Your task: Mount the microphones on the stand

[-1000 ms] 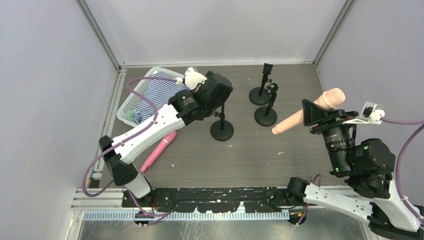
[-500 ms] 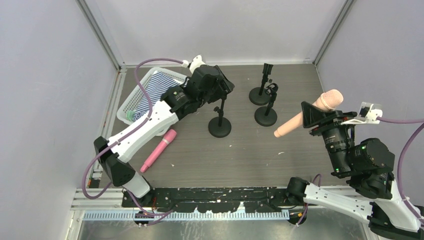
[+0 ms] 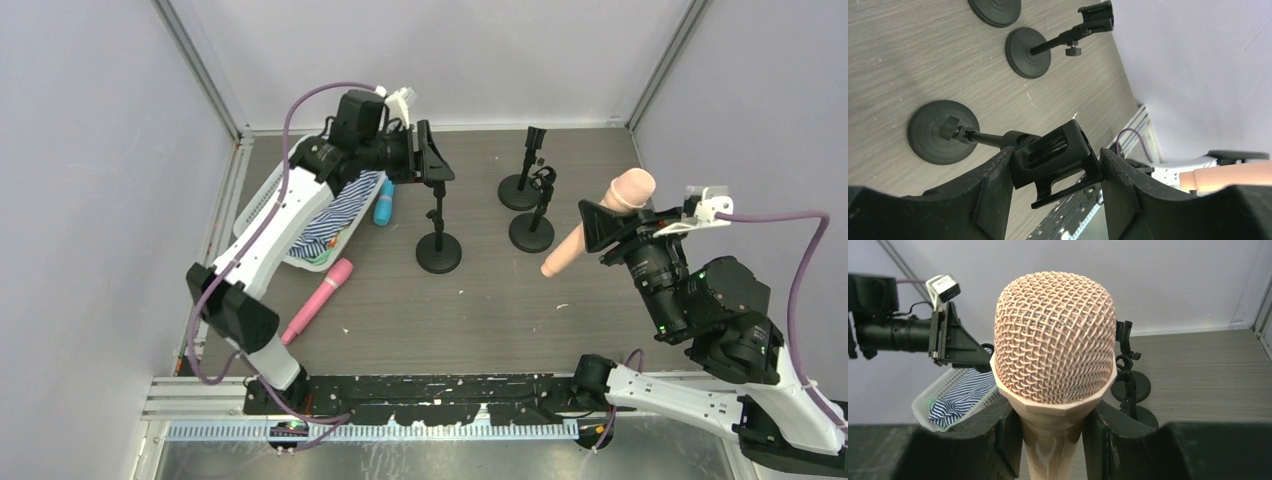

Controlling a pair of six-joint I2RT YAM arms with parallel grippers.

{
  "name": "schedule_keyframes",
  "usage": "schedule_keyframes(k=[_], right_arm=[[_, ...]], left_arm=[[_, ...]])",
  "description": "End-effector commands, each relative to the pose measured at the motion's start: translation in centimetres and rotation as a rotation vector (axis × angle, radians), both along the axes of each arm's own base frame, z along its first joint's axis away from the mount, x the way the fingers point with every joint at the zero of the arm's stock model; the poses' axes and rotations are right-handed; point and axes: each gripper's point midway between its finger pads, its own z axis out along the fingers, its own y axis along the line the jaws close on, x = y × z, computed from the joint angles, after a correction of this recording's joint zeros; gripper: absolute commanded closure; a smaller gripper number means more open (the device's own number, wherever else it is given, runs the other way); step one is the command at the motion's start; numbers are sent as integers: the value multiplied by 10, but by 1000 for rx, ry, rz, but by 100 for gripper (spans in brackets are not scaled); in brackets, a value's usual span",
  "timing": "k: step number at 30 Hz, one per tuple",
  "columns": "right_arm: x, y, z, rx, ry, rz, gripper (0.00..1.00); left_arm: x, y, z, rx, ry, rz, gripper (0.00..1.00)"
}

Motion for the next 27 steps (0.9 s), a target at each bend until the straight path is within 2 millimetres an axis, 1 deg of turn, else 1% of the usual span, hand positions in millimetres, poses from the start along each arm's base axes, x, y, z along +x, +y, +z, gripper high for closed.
schedule_keyframes(k=[1, 4, 5, 7, 9, 12, 17, 20, 23, 26, 27], right_arm=[[0, 10, 15, -46, -21, 45, 99], [2, 14, 15, -59, -20, 46, 99], [3, 15, 15, -60, -22, 46, 99], [5, 19, 14, -62, -24, 45, 99], [6, 22, 13, -66, -25, 45, 99], [9, 26, 15, -56, -31, 47, 99], [14, 36, 22, -11, -49, 42, 99], [19, 45, 27, 28, -69, 41, 99], [25, 55, 29, 63, -92, 35, 99], [31, 64, 30, 111, -120, 27, 99], [33, 67, 31, 138, -132, 28, 99]], left_arm=[[-8, 3, -18, 131, -10, -258, 99], [-2, 9, -23, 201, -16, -264, 99], [0, 10, -23, 213, -25, -256, 97], [3, 13, -22, 220, -51, -237, 89], [7, 14, -17, 215, -91, -212, 77], [10, 16, -9, 200, -135, -178, 53], [12, 17, 12, 150, -210, -136, 21], [13, 13, 28, 97, -267, -128, 8], [13, 10, 44, 53, -315, -125, 1], [12, 10, 61, 9, -378, -112, 0], [10, 12, 64, -3, -400, -103, 0]])
